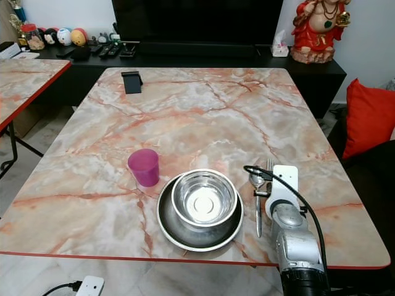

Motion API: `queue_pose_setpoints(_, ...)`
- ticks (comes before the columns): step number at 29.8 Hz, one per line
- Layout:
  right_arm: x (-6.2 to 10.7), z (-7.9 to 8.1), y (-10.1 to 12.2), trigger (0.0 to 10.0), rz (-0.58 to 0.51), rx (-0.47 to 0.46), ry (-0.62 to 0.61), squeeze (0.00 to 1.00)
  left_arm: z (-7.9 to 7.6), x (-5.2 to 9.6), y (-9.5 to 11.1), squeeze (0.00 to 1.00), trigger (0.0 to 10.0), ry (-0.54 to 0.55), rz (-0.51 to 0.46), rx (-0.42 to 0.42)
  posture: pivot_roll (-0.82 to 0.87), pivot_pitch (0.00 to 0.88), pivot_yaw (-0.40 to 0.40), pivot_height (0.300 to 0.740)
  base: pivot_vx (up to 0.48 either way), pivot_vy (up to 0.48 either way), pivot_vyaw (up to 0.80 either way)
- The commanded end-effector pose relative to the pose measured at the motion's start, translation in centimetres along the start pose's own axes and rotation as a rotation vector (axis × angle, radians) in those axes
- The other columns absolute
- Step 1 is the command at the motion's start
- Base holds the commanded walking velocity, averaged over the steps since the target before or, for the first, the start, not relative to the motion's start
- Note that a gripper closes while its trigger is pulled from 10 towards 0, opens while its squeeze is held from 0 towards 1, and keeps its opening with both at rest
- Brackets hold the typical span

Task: Setting the table

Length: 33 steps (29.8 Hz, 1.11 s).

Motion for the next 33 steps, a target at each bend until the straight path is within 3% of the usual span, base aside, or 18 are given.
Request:
queue_pose_setpoints(1, -0.1, 0.5, -0.2, 10.0, 0.020, 0.000, 0.015, 0.55, 0.1, 0.0, -0.2, 0.00, 10.0, 0.002, 0.007, -0.005, -0.02, 0.000, 0.004, 0.740, 0.000, 0.000, 0.00)
queue_pose_setpoints(2, -0.1, 0.6, -0.3, 10.0, 0.021, 0.003, 0.017, 0.19, 0.1, 0.0, -0.2, 0.00, 10.0, 0.002, 0.007, -0.005, -0.02, 0.000, 0.004, 0.740, 0.000, 0.000, 0.00)
queue_pose_setpoints(4, -0.1, 0.6, -0.3, 10.0, 0.022, 0.005, 0.021, 0.19, 0.1, 0.0, -0.2, 0.00, 10.0, 0.003, 0.007, -0.005, -0.02, 0.000, 0.004, 0.740, 0.000, 0.000, 0.00)
queue_pose_setpoints(5, -0.1, 0.7, -0.3, 10.0, 0.023, 0.005, 0.022, 0.00, 0.1, 0.0, -0.2, 0.00, 10.0, 0.003, 0.007, -0.004, -0.02, 0.000, 0.004, 0.740, 0.000, 0.000, 0.00)
queue_pose_setpoints(33, -0.2, 0.6, 1.1, 10.0, -0.041, -0.015, 0.006, 0.00, 0.1, 0.0, -0.1, 0.00, 10.0, 0.001, 0.006, 0.001, -0.01, 0.000, 0.006, 0.740, 0.000, 0.000, 0.00)
Point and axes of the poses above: a point about 5 cm out from each wrist's last joint towards the gripper, its own x axis pointing back from the gripper into the wrist, its own y axis along the axis of the wrist's last joint, z = x × y, the point moved 3 cm from there along -x, pointing out of the wrist towards the gripper
